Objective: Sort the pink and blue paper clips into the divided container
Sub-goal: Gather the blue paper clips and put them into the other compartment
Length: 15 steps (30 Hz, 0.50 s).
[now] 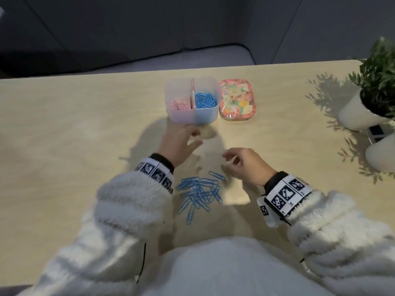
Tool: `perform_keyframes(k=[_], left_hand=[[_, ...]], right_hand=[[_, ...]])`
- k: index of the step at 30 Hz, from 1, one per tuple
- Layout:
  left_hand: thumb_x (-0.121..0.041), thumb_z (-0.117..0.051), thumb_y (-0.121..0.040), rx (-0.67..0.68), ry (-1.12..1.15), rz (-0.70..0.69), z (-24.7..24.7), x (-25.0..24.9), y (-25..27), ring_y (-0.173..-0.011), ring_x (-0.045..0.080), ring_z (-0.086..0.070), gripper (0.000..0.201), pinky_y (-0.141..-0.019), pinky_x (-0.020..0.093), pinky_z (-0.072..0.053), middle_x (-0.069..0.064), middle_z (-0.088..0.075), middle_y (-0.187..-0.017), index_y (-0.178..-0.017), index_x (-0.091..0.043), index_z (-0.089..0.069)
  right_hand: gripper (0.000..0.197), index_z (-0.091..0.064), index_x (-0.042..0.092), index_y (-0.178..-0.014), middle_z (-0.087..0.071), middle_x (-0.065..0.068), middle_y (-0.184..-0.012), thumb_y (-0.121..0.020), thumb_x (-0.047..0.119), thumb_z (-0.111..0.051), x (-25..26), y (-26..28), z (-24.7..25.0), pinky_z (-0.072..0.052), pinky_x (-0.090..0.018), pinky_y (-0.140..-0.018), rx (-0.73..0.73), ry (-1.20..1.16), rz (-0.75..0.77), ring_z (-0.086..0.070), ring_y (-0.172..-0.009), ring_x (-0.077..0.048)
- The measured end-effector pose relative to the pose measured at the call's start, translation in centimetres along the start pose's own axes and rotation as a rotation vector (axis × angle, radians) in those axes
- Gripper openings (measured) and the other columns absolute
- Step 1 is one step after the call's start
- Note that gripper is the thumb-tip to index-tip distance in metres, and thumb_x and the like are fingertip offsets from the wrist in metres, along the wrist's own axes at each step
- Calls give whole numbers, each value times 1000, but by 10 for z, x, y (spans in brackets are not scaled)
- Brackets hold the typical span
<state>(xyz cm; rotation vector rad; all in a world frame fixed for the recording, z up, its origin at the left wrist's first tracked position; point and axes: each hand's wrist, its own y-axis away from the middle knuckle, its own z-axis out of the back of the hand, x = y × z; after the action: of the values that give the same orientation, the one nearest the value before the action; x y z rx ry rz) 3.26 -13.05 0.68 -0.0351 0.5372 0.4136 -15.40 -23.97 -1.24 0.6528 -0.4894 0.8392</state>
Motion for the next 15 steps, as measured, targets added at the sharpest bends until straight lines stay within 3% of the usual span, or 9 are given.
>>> perform_keyframes(k=[3, 5, 7, 10, 12, 15], left_hand=[[-74, -50, -62, 230, -89, 3, -19, 15, 51, -110, 29, -48, 87, -98, 37, -38, 9, -57, -117, -124, -14, -53], [-86, -46, -44, 280, -161, -9, -31, 25, 80, -113, 30, -47, 114, -103, 37, -37, 11, -53, -123, -131, -12, -47], [-89, -48, -36, 289, -207, -14, -39, 30, 102, -115, 29, -47, 125, -105, 36, -37, 12, -51, -126, -133, -10, -44], [-89, -47, -31, 240, -253, 37, -49, 27, 118, -114, 31, -48, 130, -105, 36, -37, 14, -49, -128, -135, -11, -41], [-83, -55, -40, 208, -230, 94, -54, 21, 120, -114, 33, -47, 121, -105, 36, -33, 15, -47, -127, -134, -9, -42], [-50, -78, -58, 207, -92, 209, -52, 15, 113, -113, 30, -42, 92, -103, 36, -34, 12, -44, -126, -134, -12, -43]], right_hand=[[61, -56, 13, -116, -53, -6, -114, -69, 45, -75, 2, 12, -18, -44, -36, -91, 143, 231, 86, -49, -106, -22], [78, -52, 12, -114, -46, -5, -113, -57, 59, -76, 7, 17, -29, -44, -38, -90, 181, 351, 123, -44, -105, -23], [89, -48, 11, -116, -44, -6, -115, -50, 63, -76, 10, 21, -36, -43, -38, -92, 193, 437, 143, -43, -106, -24], [91, -44, 11, -122, -43, -7, -118, -52, 58, -78, 11, 23, -42, -42, -38, -95, 164, 458, 149, -42, -109, -25], [85, -41, 14, -130, -43, -7, -121, -62, 51, -76, 11, 23, -46, -40, -36, -97, 161, 452, 157, -41, -112, -25], [67, -46, 14, -130, -47, -7, -120, -74, 40, -70, 11, 21, -52, -38, -33, -97, 127, 418, 194, -43, -114, -25]])
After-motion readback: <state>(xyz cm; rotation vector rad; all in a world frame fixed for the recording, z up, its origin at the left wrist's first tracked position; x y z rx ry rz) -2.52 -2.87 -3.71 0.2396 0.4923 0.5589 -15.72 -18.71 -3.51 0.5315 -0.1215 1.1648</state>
